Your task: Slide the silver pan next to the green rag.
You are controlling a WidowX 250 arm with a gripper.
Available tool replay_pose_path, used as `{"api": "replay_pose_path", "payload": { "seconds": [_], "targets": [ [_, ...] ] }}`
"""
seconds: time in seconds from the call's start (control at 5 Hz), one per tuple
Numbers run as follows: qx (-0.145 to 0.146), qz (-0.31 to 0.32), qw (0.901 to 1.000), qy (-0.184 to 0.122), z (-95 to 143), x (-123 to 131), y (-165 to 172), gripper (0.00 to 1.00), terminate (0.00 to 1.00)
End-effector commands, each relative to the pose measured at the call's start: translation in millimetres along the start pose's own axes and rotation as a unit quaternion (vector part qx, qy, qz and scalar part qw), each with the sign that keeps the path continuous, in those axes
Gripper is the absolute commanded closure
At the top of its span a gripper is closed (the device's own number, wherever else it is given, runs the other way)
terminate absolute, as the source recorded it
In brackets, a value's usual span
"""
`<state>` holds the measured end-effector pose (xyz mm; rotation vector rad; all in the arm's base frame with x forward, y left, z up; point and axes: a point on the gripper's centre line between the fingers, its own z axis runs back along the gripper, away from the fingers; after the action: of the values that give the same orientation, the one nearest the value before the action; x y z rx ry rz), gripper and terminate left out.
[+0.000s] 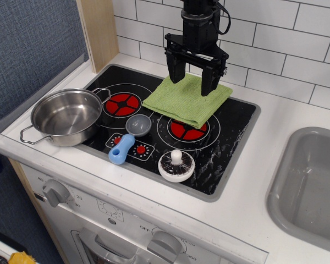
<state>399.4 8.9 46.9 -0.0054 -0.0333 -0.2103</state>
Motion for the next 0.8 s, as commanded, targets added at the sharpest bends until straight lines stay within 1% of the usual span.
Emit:
{"api": "replay_pose_path", "payload": {
  "seconds": [0.0,0.2,0.4,0.6],
  "targets": [
    [0.0,0.0,1.0,0.0,0,0,0,0.0,0.0],
    [-0.032,0.012,0.9994,-0.011,8,-16,-1,0.0,0.0],
    [-0.043,0.022,0.9983,-0.032,25,-29,1,0.0,0.0],
    [-0.017,0.012,0.9985,-0.052,52,-60,15,0.0,0.0]
  ]
}}
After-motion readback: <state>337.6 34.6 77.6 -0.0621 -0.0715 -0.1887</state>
